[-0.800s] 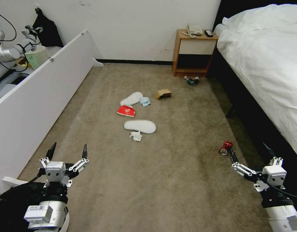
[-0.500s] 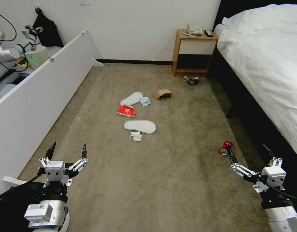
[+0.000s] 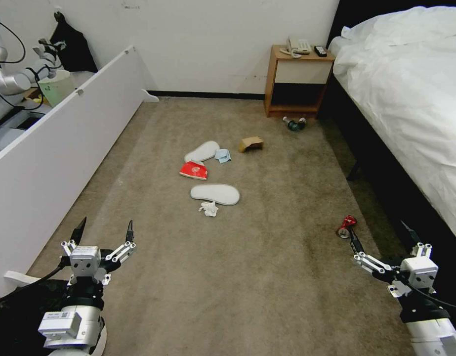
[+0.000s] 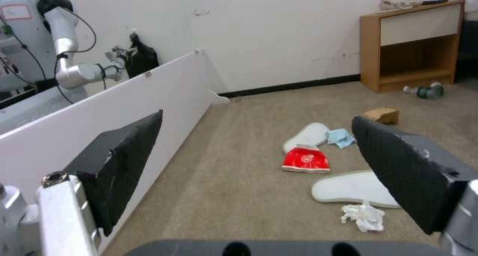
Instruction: Pick up the trash bin, then pick up the garbage from the floor and place it into the trash bin.
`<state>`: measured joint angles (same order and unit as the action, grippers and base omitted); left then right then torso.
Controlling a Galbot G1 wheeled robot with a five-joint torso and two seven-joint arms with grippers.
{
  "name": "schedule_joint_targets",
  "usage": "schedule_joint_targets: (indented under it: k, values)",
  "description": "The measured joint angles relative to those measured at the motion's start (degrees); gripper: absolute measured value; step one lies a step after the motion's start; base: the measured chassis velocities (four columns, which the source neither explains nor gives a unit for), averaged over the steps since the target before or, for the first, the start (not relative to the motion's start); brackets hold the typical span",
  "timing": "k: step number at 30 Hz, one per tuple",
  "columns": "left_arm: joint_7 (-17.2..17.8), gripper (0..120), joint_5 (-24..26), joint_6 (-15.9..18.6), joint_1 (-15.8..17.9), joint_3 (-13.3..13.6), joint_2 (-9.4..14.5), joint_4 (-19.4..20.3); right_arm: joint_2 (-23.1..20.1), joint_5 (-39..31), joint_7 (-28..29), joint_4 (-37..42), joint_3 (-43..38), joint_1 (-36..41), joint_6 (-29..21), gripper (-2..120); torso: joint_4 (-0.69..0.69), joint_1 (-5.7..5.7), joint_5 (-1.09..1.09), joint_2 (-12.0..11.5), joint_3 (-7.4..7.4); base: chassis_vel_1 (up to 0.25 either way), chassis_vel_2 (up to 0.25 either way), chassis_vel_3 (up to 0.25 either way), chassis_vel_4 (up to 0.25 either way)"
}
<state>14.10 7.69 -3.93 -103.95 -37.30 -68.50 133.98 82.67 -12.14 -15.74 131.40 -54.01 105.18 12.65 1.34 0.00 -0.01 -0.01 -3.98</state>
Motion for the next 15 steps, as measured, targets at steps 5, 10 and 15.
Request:
schedule_joint_targets:
  k: [5,10,15]
  values:
    - [0.0,100,0.2,0.2,1.2,0.2,-0.2,-0.7,0.5,0.6,-0.5,-0.6,0.4,-0.4,0.1,100,0.0,0.0,0.0,0.0,0.0,0.0,0.0,0.0,0.0]
    - [0.1,100,0.7,0.5,2.2,0.3,-0.2,-1.3,0.7,1.1,-0.6,-1.1,0.7,-0.7,0.1,100,0.0,0.0,0.0,0.0,0.0,0.0,0.0,0.0,0.0]
    - [0.1,100,1.4,0.7,3.2,0.3,0.4,-2.1,0.8,1.6,-0.9,-1.6,0.7,-1.1,0.1,100,0.0,0.0,0.0,0.0,0.0,0.0,0.0,0.0,0.0]
